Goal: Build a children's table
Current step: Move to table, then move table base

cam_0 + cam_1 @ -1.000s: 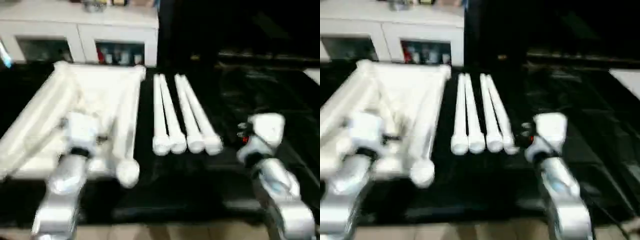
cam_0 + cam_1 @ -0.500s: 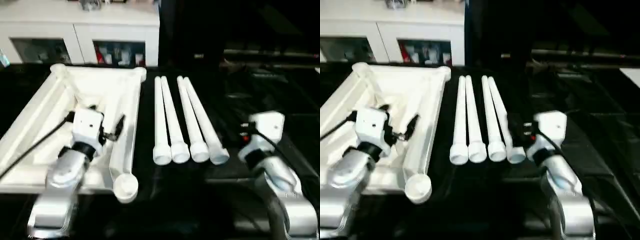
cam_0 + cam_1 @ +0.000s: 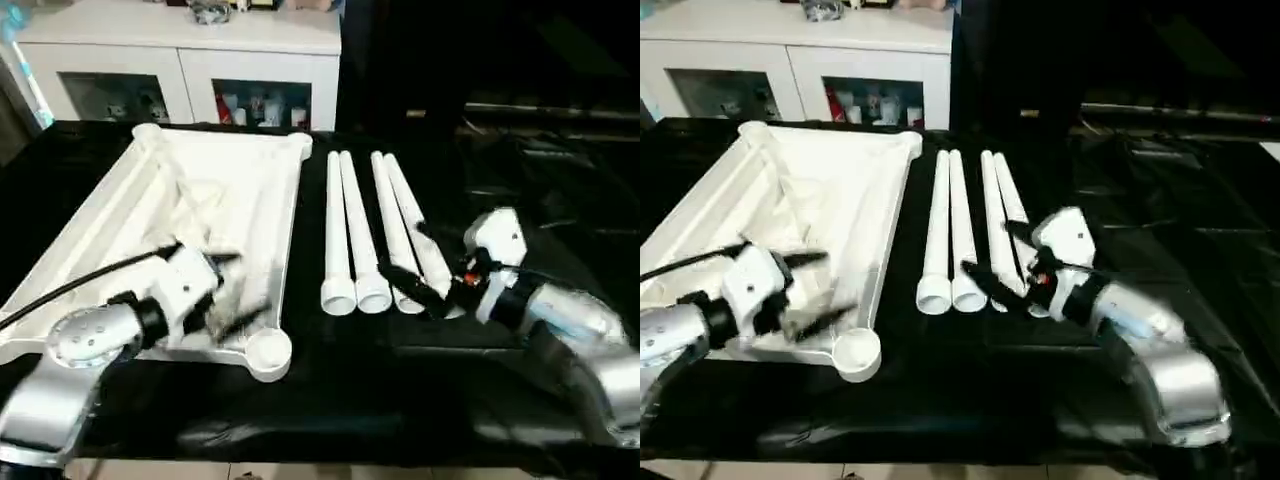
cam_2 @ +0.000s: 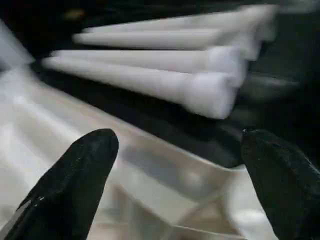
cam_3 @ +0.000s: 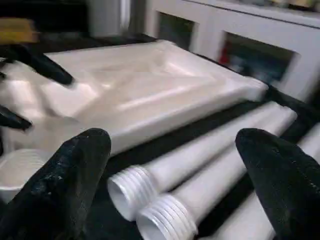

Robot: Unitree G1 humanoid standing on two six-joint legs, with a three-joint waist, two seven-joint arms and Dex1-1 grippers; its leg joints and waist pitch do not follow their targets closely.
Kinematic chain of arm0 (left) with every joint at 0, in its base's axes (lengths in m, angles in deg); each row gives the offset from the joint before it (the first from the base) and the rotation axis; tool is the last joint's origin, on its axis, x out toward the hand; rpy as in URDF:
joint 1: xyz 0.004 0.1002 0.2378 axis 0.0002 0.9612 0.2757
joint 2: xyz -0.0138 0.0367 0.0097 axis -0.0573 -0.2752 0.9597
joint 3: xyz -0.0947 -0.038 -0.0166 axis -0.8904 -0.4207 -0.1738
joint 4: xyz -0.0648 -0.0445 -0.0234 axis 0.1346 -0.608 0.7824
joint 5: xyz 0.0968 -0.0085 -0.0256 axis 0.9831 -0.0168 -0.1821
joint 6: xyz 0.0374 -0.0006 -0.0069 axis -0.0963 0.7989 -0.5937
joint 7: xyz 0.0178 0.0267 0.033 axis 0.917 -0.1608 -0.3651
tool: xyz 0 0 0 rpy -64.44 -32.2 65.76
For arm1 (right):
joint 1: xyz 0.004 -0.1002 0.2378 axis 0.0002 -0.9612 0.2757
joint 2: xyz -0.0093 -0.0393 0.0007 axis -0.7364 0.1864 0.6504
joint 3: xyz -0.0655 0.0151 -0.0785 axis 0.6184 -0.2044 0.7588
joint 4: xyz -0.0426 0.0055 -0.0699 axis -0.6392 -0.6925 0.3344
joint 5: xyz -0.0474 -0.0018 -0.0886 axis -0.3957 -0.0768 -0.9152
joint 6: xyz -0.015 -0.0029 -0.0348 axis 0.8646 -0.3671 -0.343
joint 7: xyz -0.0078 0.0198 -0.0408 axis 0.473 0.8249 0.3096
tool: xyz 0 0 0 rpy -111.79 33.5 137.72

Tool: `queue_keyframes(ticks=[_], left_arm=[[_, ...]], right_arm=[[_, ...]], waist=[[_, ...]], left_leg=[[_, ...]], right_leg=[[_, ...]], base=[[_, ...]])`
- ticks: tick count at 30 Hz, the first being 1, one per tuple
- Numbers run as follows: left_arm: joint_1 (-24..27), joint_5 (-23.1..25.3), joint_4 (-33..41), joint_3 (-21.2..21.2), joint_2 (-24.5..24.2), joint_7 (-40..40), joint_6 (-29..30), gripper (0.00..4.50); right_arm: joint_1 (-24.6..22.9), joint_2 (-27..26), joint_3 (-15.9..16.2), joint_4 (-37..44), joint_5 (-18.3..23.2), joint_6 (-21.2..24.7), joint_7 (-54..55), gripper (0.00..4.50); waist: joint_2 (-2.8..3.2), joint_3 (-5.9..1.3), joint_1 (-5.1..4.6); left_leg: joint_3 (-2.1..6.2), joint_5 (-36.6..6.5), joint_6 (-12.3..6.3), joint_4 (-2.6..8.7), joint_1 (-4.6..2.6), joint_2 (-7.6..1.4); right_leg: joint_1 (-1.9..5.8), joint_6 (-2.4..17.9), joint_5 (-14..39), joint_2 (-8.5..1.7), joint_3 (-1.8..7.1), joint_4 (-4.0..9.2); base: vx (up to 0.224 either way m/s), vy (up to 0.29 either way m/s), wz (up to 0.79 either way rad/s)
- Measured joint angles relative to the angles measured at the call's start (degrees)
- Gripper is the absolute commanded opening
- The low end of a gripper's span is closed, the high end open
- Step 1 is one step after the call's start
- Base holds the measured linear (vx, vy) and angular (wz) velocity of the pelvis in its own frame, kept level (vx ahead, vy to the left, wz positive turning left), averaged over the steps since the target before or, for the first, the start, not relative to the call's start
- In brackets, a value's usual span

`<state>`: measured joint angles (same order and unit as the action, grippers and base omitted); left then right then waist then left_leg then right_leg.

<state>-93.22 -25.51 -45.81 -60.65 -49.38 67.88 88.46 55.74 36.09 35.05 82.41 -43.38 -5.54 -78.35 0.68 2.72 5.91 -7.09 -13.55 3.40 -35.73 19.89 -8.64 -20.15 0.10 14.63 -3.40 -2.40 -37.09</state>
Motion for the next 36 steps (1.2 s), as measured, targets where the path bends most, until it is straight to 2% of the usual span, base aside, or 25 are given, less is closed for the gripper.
queue_keyframes(ticks=[2, 4, 6, 7, 10, 14, 16, 18, 20, 23, 25, 32, 34, 36], left_arm=[[-2.3, 0.1, -1.3, 1.6, -2.5, 4.5, -1.2, 3.99], [-3.2, 0.2, -2.2, 2.5, -2.9, 6.7, -1.8, 3.85], [-3.3, 1.2, -2.8, 4.9, -4.5, 9.4, -2.3, 3.85], [-3.3, 1.5, -3.1, 5.6, -5.2, 10.4, -2.2, 3.58], [-4.3, 5.1, -6.4, 8.4, -7.7, 12.8, -4.1, 3.48], [-5.6, 5.4, -7.8, 9.1, -8.4, 14.9, -4.4, 3.14], [-6.4, 5.4, -9.1, 9.1, -8.7, 15.8, -4.4, 3.05], [-7.1, 5.5, -10.5, 9.1, -9.3, 16.4, -4.4, 2.77], [-7.3, 5.4, -11.3, 9.1, -10.0, 17.6, -4.5, 2.72], [-7.2, 5.4, -11.9, 9.1, -10.7, 18.7, -4.3, 2.28], [-7.2, 5.4, -11.9, 9.1, -10.7, 19.1, -4.3, 2.25], [-7.9, 6.4, -14.6, 9.9, -10.9, 19.9, -5.3, 1.63], [-8.1, 6.8, -15.2, 10.1, -10.7, 19.9, -5.8, 1.63], [-9.0, 8.0, -16.6, 10.9, -10.5, 19.8, -6.8, 1.32]], right_arm=[[0.8, 2.9, 0.2, 0.6, 1.2, 0.3, -4.2, 4.5], [0.8, 4.0, 0.7, 0.6, 1.7, 0.3, -6.6, 4.5], [0.2, 7.1, 3.2, 1.0, 1.7, 0.4, -10.6, 4.5], [0.0, 8.2, 4.0, 1.2, 1.8, 0.8, -12.0, 4.5], [0.0, 8.5, 5.9, 1.4, 1.8, 1.8, -14.0, 4.5], [0.9, 8.5, 6.4, 1.4, 2.2, 2.8, -15.1, 4.5], [1.5, 8.7, 6.7, 1.4, 2.5, 3.3, -15.6, 4.5], [2.2, 9.2, 7.4, 1.8, 2.9, 4.0, -16.2, 4.5], [2.1, 10.2, 8.4, 2.5, 3.0, 4.5, -17.2, 4.5], [1.8, 11.0, 8.5, 3.0, 3.0, 5.1, -18.0, 4.5], [1.2, 11.4, 8.5, 3.1, 3.1, 5.4, -18.3, 4.5], [0.6, 12.1, 8.5, 3.4, 3.2, 6.0, -19.0, 4.5], [0.6, 12.1, 8.6, 3.4, 3.2, 6.4, -19.0, 4.5], [0.6, 12.1, 8.8, 3.5, 3.2, 6.5, -19.1, 4.5]], waist=[[0.1, -0.04, 0.28], [0.12, -0.05, 0.32], [-0.02, -0.04, 0.45], [-0.08, -0.03, 0.41], [-0.8, 0.08, 0.17], [-1.53, 0.0, 0.34], [-1.69, -0.09, 0.39], [-1.72, -0.11, 0.43], [-1.74, -0.12, 0.53], [-1.75, -0.12, 0.62], [-1.8, -0.13, 0.67], [-1.82, -0.13, 0.58], [-1.82, -0.14, 0.59], [-1.82, -0.14, 0.59]], left_leg=[[-0.03, 0.0, -0.01, 0.11, 0.1, -0.02], [-0.12, 0.0, -0.03, 0.18, 0.12, -0.05], [-0.19, 0.2, -0.28, 0.21, 0.19, -0.11], [-0.22, 0.2, -0.3, 0.2, 0.21, -0.13], [-0.35, 0.3, -0.29, 0.23, 0.39, -0.32], [-0.54, 0.3, -0.27, 0.23, 0.37, -0.36], [-0.61, 0.3, -0.27, 0.23, 0.34, -0.36], [-0.73, 0.3, -0.27, 0.23, 0.32, -0.43], [-0.97, 0.3, -0.24, 0.23, 0.31, -0.6], [-1.15, 0.2, -0.19, 0.23, 0.31, -0.7], [-1.22, 0.2, -0.06, 0.23, 0.31, -0.75], [-1.28, 0.2, 0.1, 0.23, 0.29, -0.84], [-1.29, 0.2, 0.11, 0.23, 0.29, -0.85], [-1.3, 0.2, 0.11, 0.23, 0.29, -0.85]], right_leg=[[-0.04, 0.0, 0.0, 0.0, -0.02, 0.04], [-0.08, 0.0, 0.0, 0.0, -0.02, 0.06], [-0.3, 0.1, 0.1, 0.02, -0.01, 0.06], [-0.5, 0.1, 0.0, 0.03, 0.01, 0.02], [-0.79, 0.1, 0.0, 0.13, 0.02, -0.09], [-0.81, 0.1, 0.0, 0.08, 0.04, -0.05], [-0.8, 0.1, 0.0, 0.07, 0.07, -0.04], [-0.8, 0.2, 0.0, 0.06, 0.09, -0.04], [-0.8, 0.2, 0.0, 0.06, 0.09, -0.03], [-0.81, 0.2, 0.0, 0.06, 0.1, -0.02], [-0.81, 0.2, 0.0, 0.06, 0.09, -0.02], [-0.81, 0.2, 0.0, 0.07, 0.06, -0.06], [-0.81, 0.2, 0.0, 0.07, 0.06, -0.06], [-0.81, 0.2, 0.0, 0.07, 0.06, -0.06]], base=[[0.0, 0.0, 0.0], [0.0, 0.0, 0.0], [0.0, 0.0, 0.0], [0.0, 0.0, 0.0], [0.0, 0.0, 0.0], [0.0, 0.0, 0.0], [0.0, 0.0, 0.0], [0.0, 0.0, 0.0], [0.0, 0.0, 0.0], [0.0, 0.0, 0.0], [0.0, 0.0, 0.0], [0.0, 0.0, 0.0], [0.0, 0.0, 0.0], [0.0, 0.0, 0.0]])
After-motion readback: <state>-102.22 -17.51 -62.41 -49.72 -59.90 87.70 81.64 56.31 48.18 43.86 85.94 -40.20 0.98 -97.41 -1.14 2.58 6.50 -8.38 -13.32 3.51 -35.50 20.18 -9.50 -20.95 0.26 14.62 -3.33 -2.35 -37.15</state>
